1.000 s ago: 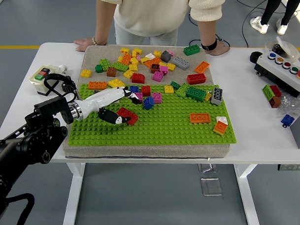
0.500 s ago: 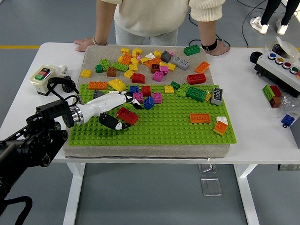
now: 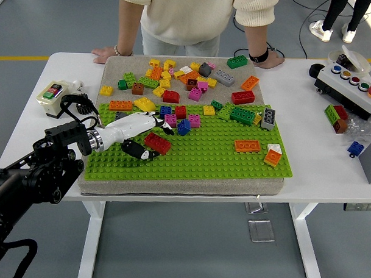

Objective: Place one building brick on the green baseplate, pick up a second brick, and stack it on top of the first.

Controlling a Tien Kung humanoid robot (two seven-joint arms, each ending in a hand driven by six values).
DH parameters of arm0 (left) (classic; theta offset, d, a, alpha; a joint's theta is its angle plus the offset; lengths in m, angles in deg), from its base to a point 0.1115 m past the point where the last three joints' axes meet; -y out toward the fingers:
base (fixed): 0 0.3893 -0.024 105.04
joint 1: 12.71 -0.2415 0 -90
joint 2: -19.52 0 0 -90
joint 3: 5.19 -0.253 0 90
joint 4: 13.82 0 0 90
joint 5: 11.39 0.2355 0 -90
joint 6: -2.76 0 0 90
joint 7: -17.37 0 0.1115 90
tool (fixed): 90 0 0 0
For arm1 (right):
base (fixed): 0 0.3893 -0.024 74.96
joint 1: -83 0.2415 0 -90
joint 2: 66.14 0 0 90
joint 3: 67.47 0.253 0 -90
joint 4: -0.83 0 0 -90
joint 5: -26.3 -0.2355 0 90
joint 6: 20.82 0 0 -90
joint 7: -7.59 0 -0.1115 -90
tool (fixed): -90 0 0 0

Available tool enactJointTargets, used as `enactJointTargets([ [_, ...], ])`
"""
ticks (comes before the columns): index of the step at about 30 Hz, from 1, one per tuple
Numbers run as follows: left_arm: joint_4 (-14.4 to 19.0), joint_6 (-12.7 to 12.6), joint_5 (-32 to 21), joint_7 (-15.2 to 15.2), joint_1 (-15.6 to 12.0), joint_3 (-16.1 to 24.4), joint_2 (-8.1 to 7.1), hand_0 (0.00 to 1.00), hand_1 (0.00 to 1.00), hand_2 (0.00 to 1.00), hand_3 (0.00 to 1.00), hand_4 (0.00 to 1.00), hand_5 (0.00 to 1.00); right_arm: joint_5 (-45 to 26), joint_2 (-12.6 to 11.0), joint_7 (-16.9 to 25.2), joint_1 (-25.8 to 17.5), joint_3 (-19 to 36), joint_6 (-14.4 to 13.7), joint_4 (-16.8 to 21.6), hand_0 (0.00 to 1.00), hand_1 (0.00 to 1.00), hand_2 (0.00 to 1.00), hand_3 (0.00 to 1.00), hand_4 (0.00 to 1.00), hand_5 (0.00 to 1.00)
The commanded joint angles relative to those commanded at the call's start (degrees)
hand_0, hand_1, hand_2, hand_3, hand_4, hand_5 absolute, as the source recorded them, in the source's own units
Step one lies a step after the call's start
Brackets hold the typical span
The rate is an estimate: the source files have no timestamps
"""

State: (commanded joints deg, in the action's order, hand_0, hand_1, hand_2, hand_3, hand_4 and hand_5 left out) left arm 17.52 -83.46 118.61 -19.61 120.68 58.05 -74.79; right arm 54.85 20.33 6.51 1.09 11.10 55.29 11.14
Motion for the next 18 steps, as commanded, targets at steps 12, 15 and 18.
enactJointTargets([
  [12,0.0,-1.9,0.0,0.0,0.8,-2.7,-0.46,0.998,0.832,0.68,0.667,0.635,0.002,0.0,0.0,0.0,0.1,-0.1,0.0,0.0,0.74,0.668,0.715,0.596,0.919,0.495],
  [15,0.0,-2.2,0.0,0.0,0.9,-3.3,-0.65,0.998,0.832,0.68,0.667,0.635,0.002,0.0,0.0,0.0,0.1,-0.1,0.1,0.0,0.74,0.668,0.715,0.596,0.919,0.495],
  [18,0.2,-2.4,0.0,0.0,1.1,-3.9,-0.97,0.998,0.832,0.684,0.672,0.643,0.002,0.0,-0.1,-0.1,0.1,0.0,0.1,0.0,0.741,0.668,0.717,0.595,0.918,0.495],
])
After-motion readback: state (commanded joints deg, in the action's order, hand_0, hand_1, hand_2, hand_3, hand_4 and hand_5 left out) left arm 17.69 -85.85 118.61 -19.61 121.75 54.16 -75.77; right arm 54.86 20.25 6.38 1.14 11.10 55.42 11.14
